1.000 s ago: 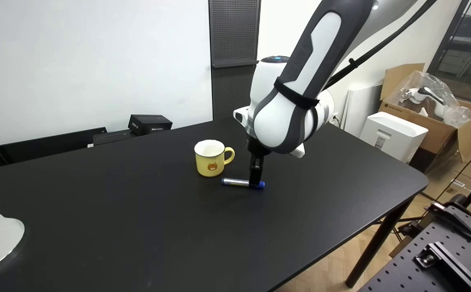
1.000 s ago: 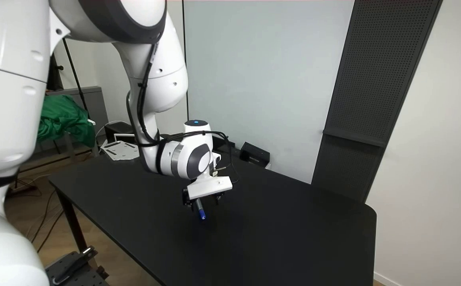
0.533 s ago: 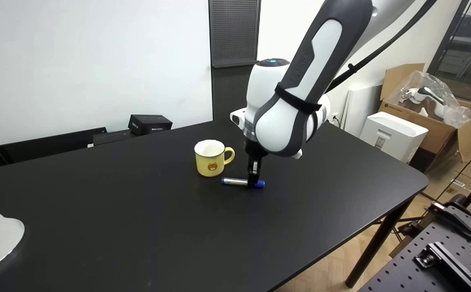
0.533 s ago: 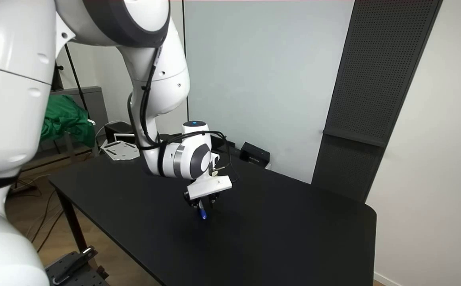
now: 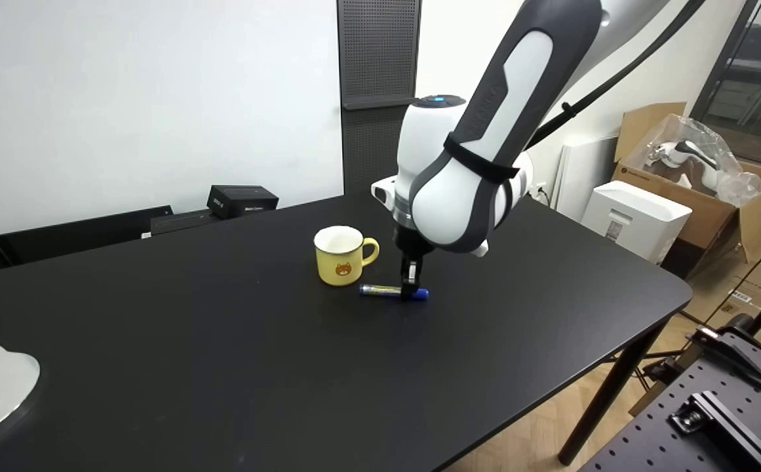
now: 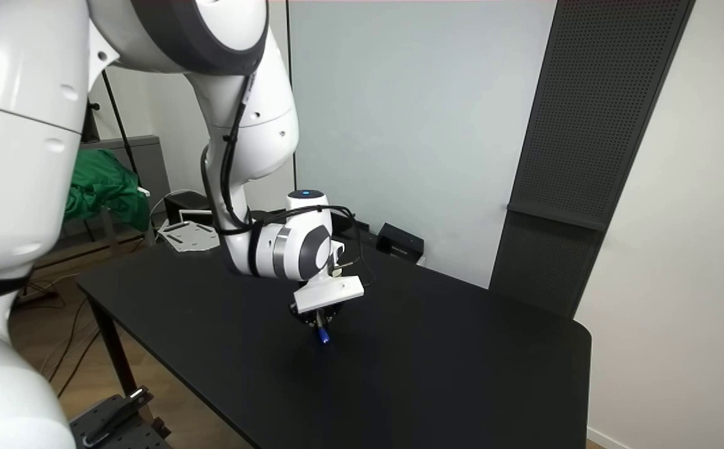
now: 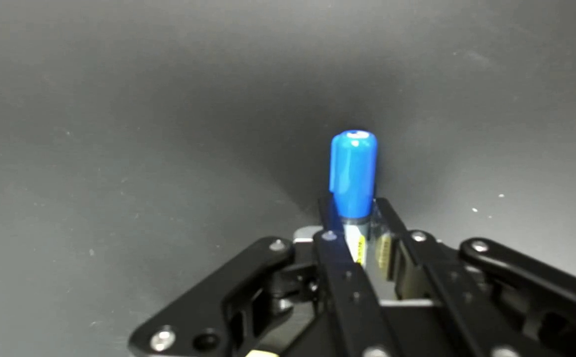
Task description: Place the marker in the mug
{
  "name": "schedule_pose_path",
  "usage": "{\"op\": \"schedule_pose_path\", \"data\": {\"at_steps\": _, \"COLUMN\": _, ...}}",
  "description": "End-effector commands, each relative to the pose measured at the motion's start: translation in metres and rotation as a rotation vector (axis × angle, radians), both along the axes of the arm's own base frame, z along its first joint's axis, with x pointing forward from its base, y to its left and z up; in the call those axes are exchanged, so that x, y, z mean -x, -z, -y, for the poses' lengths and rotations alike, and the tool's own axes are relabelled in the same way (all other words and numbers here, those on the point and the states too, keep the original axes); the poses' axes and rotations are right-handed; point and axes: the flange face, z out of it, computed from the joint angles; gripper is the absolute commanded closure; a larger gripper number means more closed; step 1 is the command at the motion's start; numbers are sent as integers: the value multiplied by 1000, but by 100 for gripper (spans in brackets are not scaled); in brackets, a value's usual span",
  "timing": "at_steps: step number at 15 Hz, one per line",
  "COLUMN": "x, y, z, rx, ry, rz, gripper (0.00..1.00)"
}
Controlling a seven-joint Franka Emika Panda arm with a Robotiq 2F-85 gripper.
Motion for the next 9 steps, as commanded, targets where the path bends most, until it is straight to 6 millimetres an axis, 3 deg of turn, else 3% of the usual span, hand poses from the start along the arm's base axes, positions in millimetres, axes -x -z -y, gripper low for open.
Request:
{"op": "schedule_pose_path", "data": {"at_steps": 1, "x": -2, "y": 0, "z": 4, "rx": -1, "ry": 26, "rz": -22, "gripper": 95}}
{"op": "schedule_pose_path", "data": {"at_steps": 6, "x": 7, "y": -40, "z": -1, "rx": 49, "ry": 39, "rz": -93, "gripper": 95}}
{"op": "schedule_pose_path", "data": {"at_steps": 9, "x": 4, "y": -76, "z": -3, "rx": 96, "ry": 49, "rz": -109, "gripper": 95}}
